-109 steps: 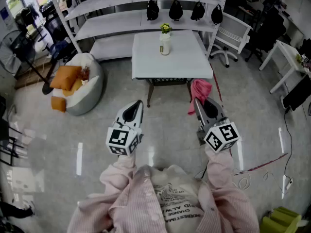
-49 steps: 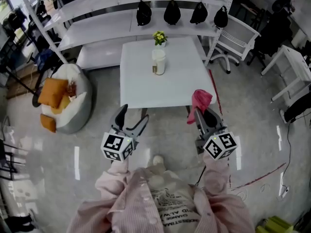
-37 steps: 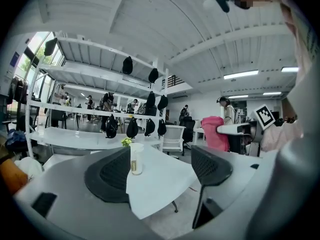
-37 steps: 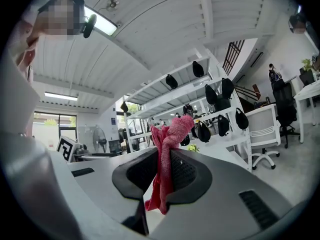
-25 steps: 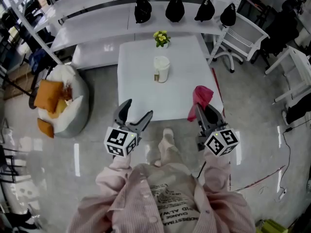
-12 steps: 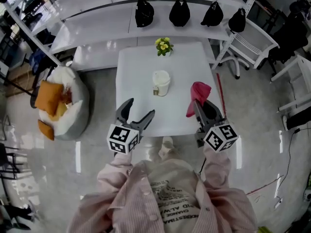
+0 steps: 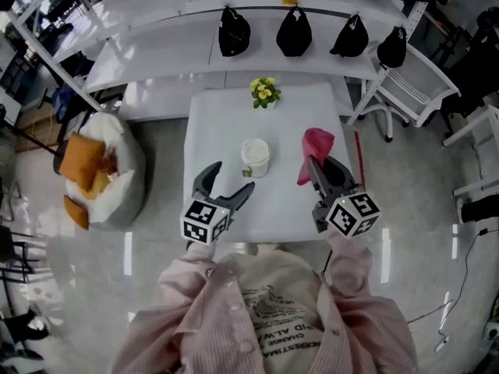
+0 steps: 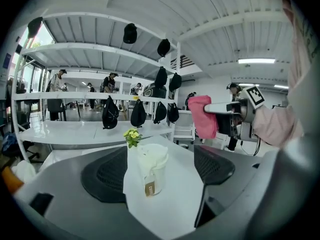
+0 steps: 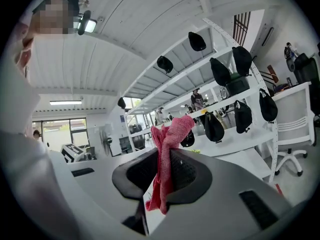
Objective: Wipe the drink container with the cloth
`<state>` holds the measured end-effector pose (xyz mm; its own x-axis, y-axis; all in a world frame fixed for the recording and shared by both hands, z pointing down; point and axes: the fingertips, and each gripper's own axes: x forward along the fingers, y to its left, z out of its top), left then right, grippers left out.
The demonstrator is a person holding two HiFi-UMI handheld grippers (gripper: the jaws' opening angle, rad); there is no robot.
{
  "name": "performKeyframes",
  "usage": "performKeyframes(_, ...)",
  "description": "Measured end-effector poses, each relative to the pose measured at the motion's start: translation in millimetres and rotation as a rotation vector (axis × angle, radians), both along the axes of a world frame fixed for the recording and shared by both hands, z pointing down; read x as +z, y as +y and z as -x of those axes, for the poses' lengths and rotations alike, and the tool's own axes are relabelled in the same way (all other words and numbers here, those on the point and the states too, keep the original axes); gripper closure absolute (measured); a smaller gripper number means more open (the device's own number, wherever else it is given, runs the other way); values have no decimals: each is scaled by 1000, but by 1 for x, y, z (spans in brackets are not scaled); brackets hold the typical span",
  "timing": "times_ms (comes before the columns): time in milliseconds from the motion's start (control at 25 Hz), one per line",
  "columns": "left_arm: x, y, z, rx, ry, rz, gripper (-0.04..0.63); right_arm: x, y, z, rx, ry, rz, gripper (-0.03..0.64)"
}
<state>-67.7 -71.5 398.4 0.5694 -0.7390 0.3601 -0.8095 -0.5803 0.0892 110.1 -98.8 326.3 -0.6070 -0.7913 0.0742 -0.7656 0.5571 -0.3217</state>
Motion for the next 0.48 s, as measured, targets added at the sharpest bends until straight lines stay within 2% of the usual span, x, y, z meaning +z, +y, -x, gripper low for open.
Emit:
performKeyframes(240,17,-32,-7,14,-39,27,202,8,-26,2,-37,-8,12,568)
performKeyframes(480,42,-55,-16,49,-63,96,201,16,-41,0,-47,-8,39,568)
